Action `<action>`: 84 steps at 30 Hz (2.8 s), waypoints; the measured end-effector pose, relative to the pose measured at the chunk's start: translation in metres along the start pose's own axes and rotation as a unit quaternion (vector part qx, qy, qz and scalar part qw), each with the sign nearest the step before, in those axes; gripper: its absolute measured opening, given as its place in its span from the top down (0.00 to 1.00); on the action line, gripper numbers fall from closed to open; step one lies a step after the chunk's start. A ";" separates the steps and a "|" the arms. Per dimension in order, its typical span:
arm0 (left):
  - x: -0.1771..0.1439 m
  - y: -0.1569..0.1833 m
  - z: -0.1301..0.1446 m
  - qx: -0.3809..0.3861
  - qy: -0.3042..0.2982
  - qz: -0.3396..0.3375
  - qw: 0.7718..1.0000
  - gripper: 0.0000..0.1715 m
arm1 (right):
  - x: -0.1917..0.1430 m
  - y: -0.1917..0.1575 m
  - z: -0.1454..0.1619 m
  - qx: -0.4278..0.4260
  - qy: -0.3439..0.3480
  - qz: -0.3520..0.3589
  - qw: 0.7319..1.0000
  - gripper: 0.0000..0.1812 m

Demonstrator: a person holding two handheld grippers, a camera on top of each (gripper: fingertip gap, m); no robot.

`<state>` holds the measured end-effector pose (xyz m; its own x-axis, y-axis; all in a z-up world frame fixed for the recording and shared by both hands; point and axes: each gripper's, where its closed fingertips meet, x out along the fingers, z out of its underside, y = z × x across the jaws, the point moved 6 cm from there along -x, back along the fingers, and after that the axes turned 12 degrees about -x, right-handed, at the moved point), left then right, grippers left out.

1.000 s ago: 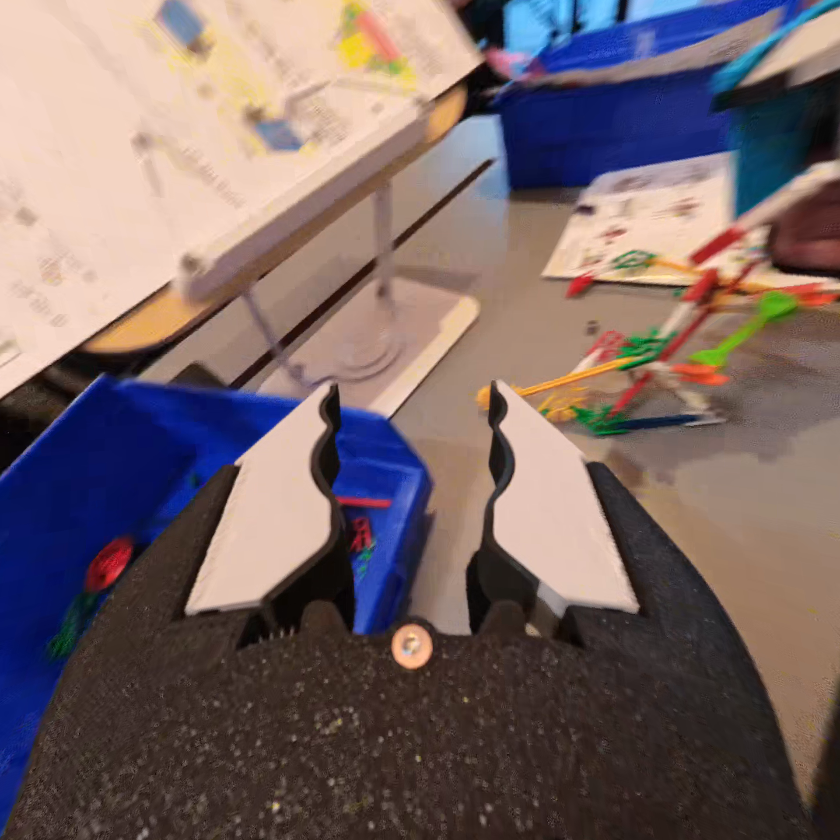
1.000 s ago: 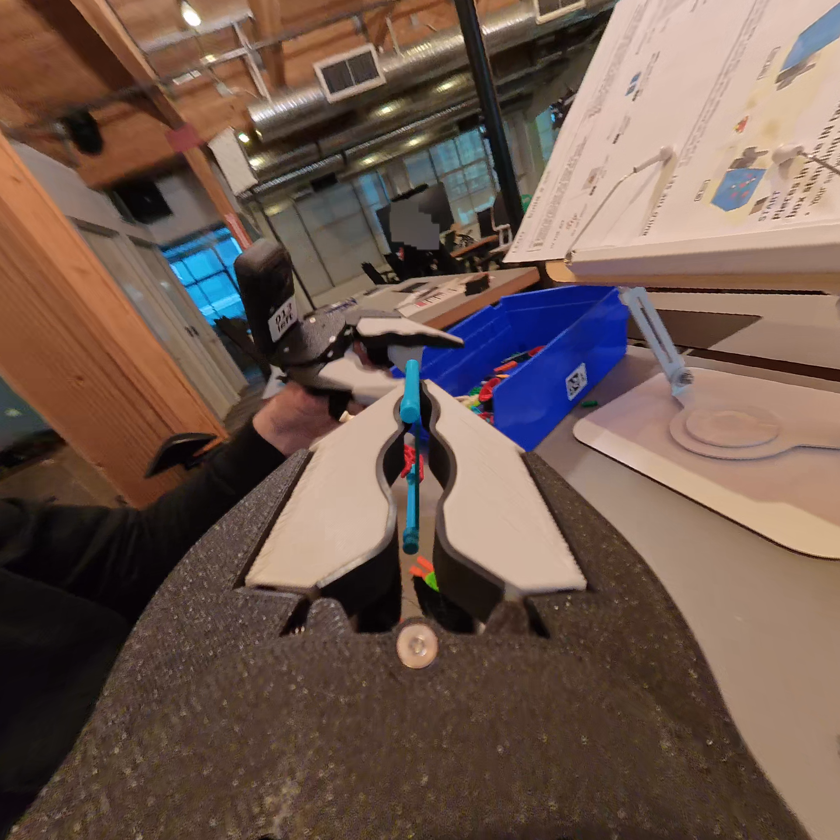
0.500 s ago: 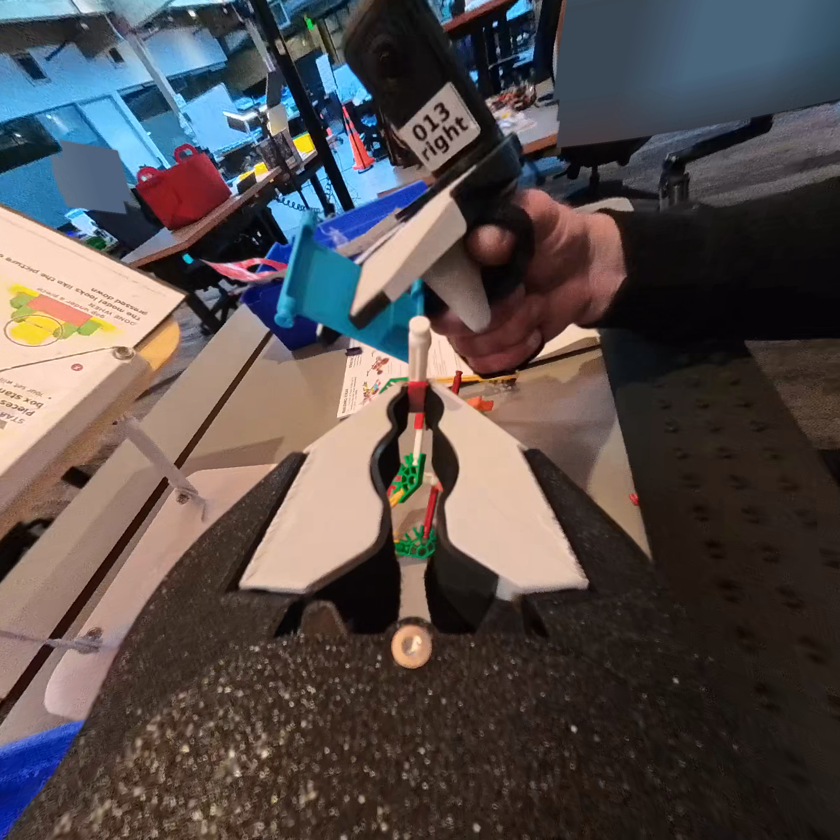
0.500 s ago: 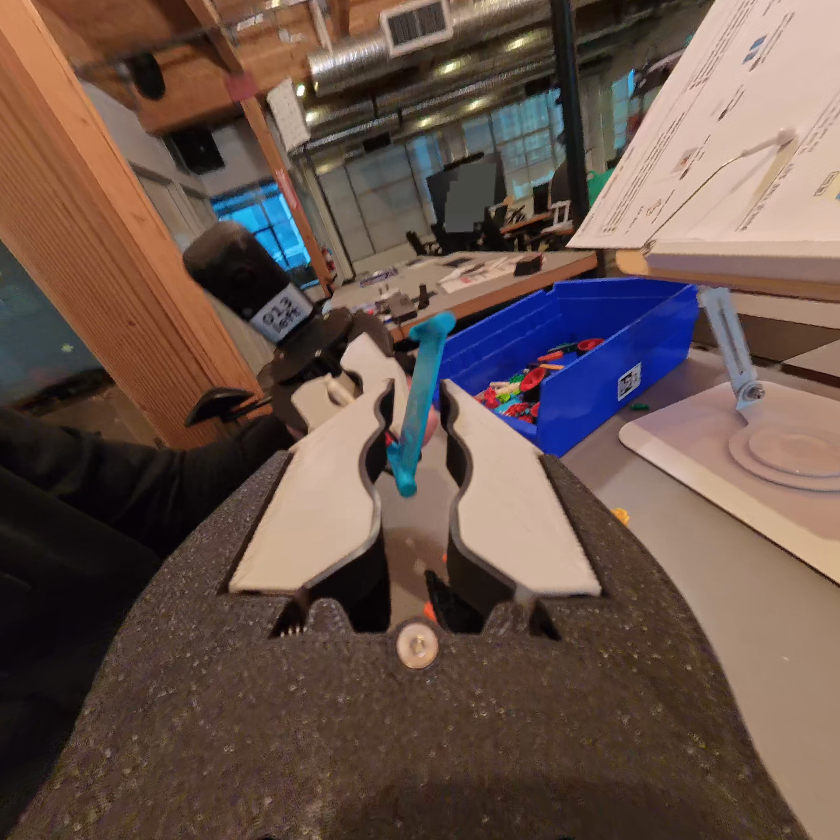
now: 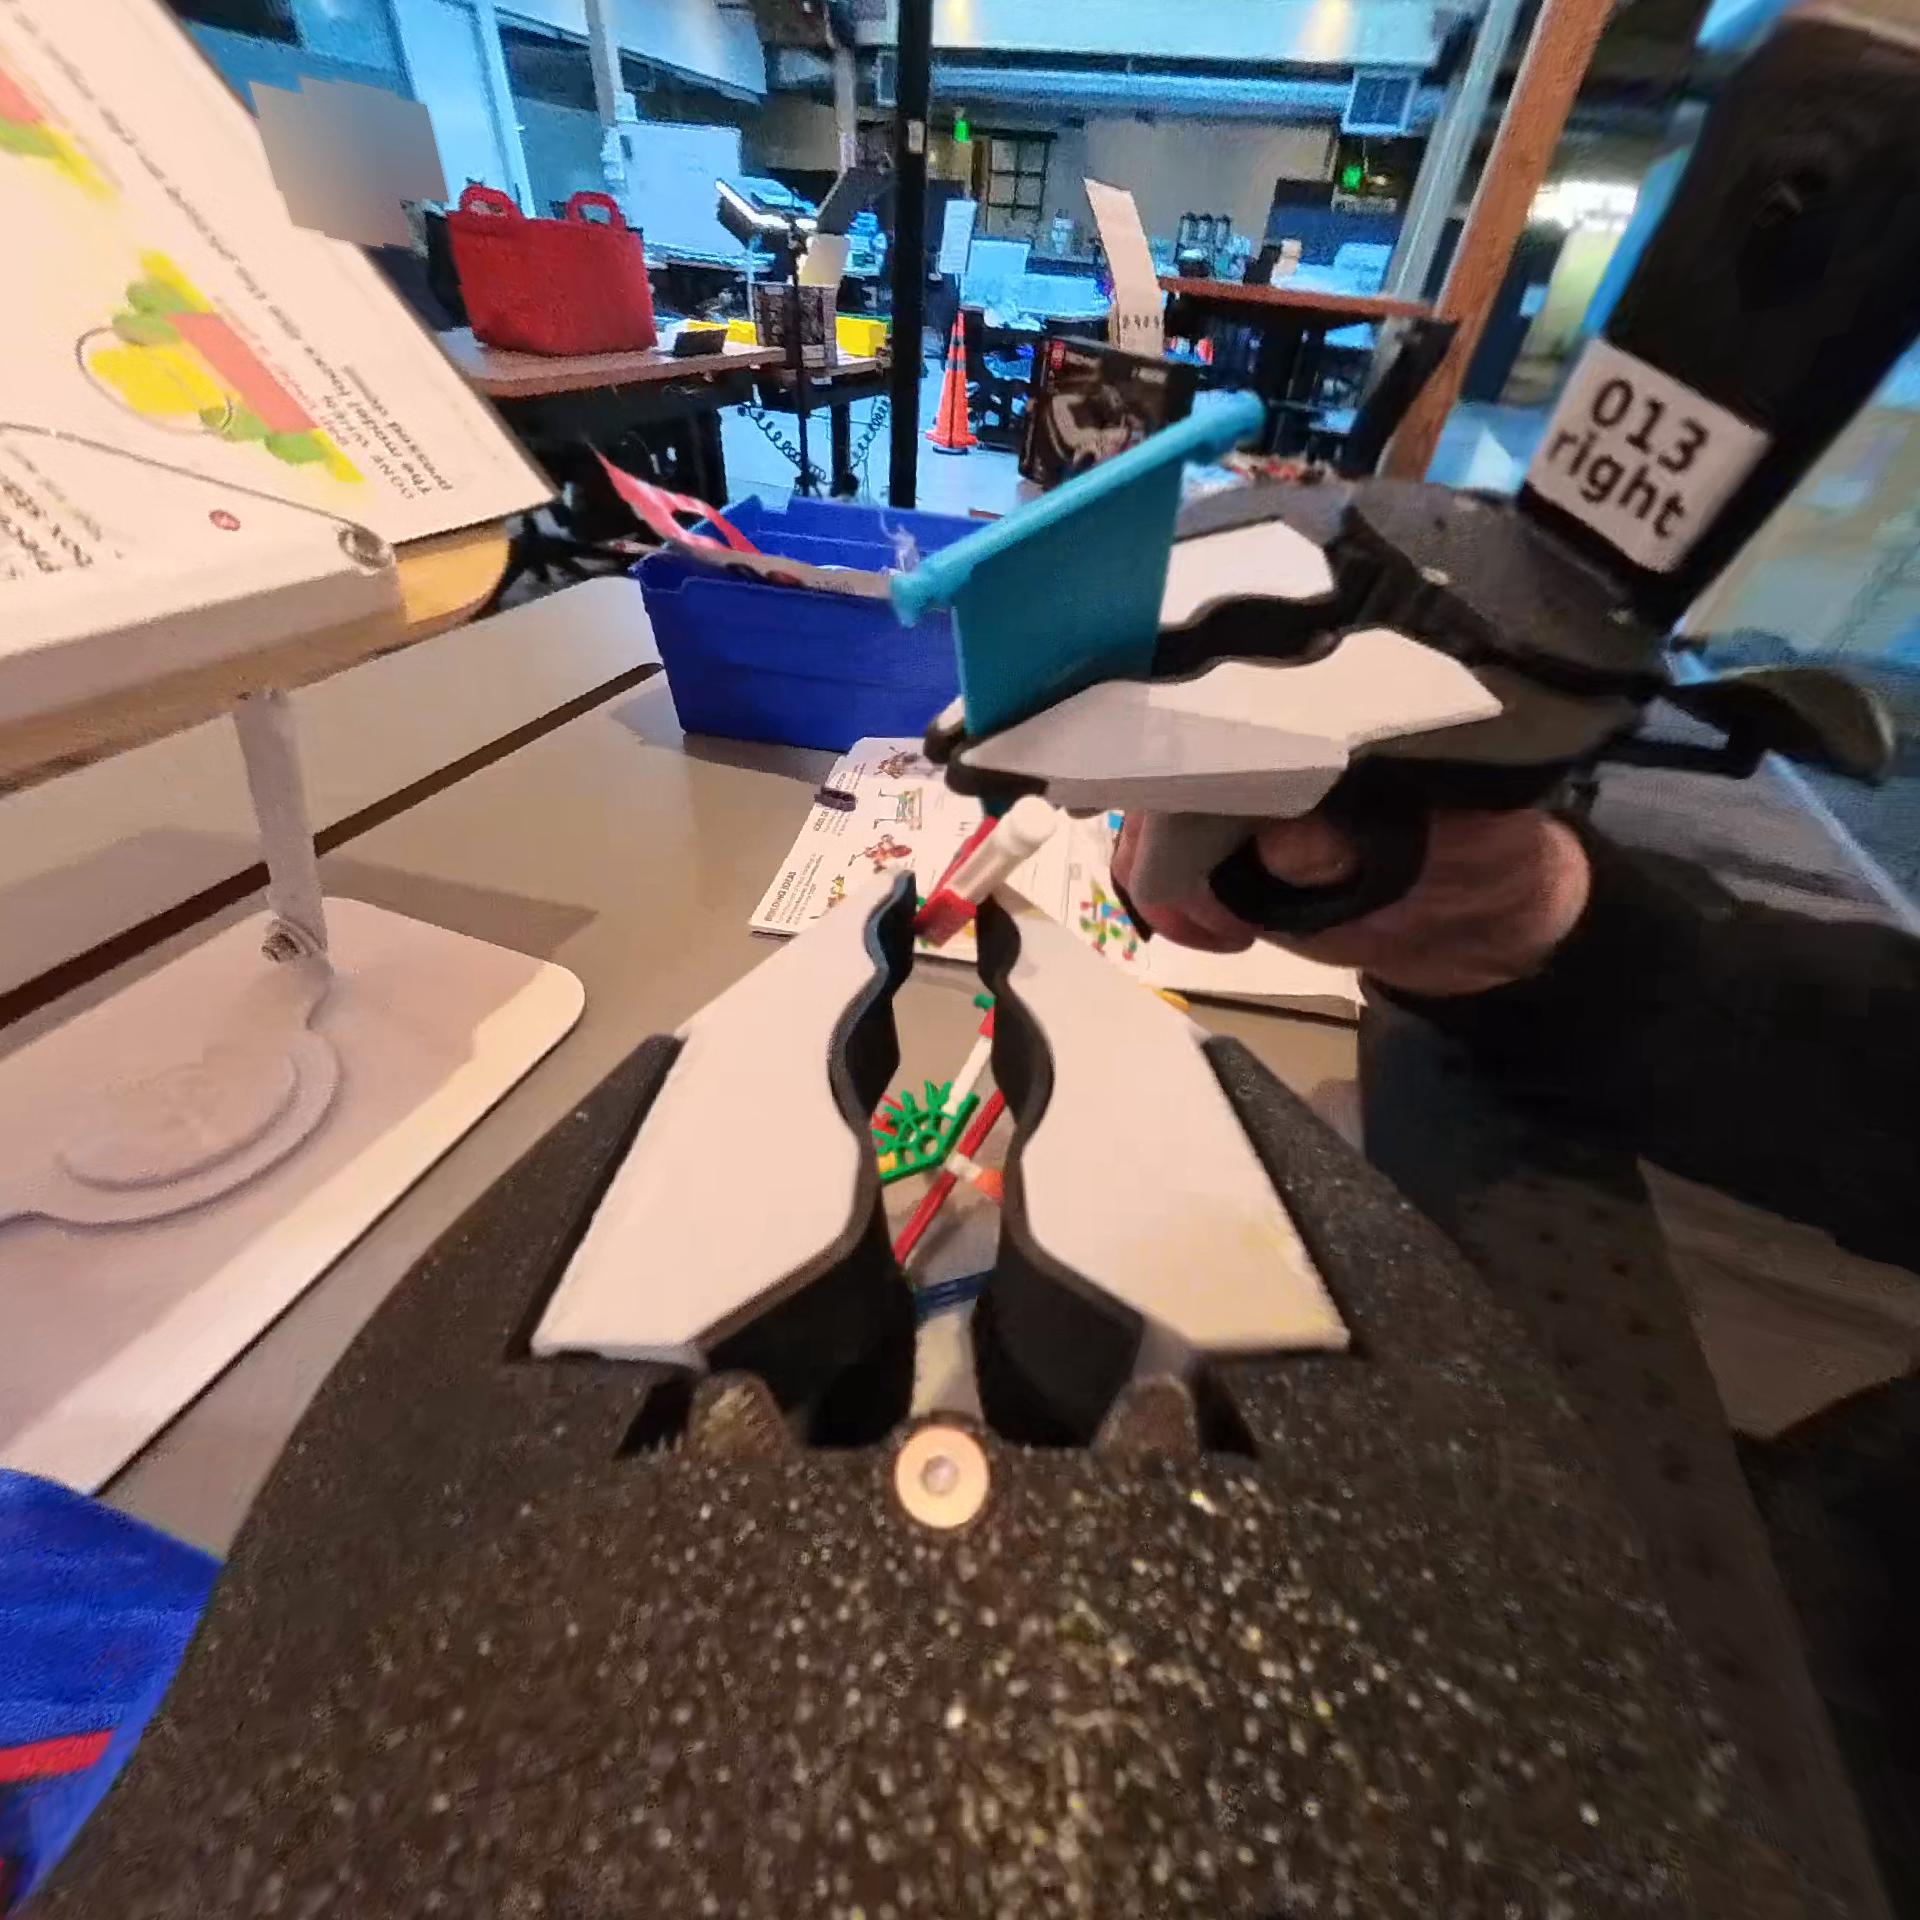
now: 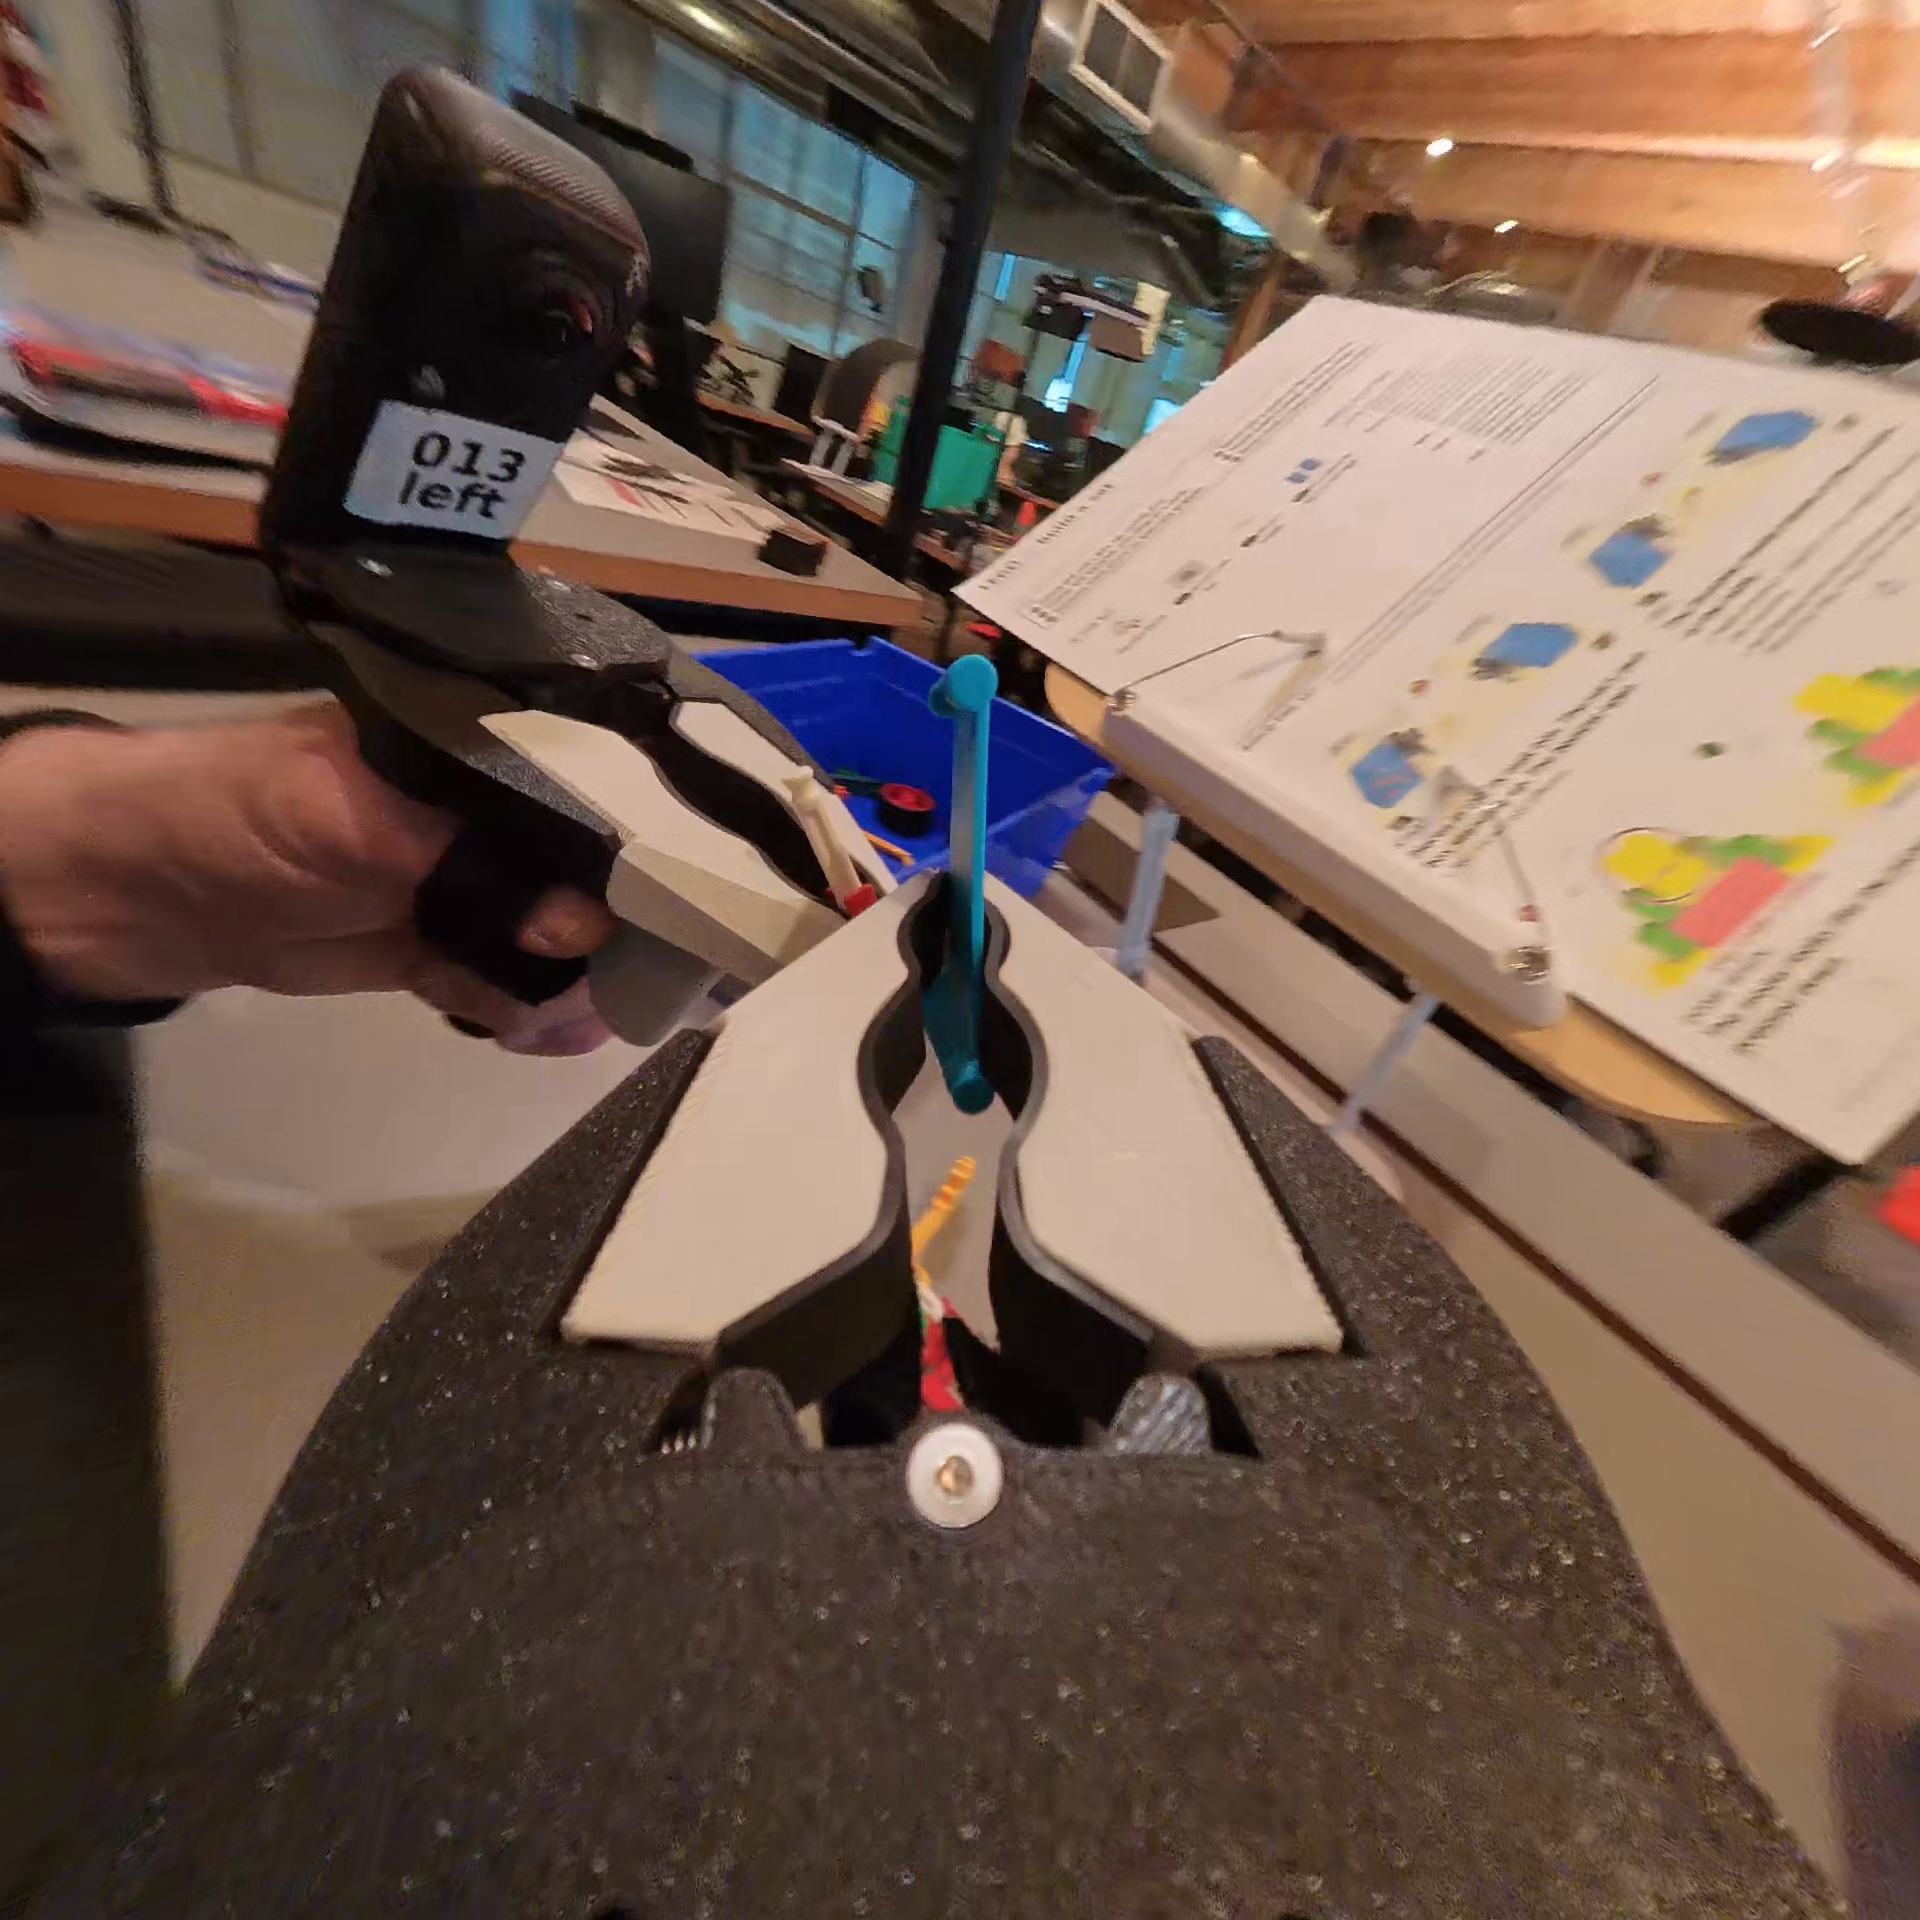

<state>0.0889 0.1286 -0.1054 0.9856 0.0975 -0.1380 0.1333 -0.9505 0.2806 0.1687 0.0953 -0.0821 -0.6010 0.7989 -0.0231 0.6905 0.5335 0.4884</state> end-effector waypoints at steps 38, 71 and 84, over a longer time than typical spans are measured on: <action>-0.145 -0.041 -0.053 0.137 0.100 -0.261 0.951 0.98 | 0.113 -0.017 -0.028 0.077 -0.108 -0.146 0.980 1.00; -0.084 -0.005 -0.018 0.037 0.023 0.058 0.997 0.98 | 0.046 -0.014 -0.039 0.091 0.044 -0.325 0.940 0.92; -0.088 -0.008 -0.018 0.166 0.022 -0.035 0.985 0.84 | 0.044 -0.014 -0.025 0.055 -0.001 -0.312 0.948 0.98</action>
<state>0.0035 0.1326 -0.0782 0.9796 0.1723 -0.1030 0.1674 -0.9844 -0.0545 0.1222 0.1164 -0.0683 -0.9059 0.3180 -0.2797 0.2376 0.9284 0.2858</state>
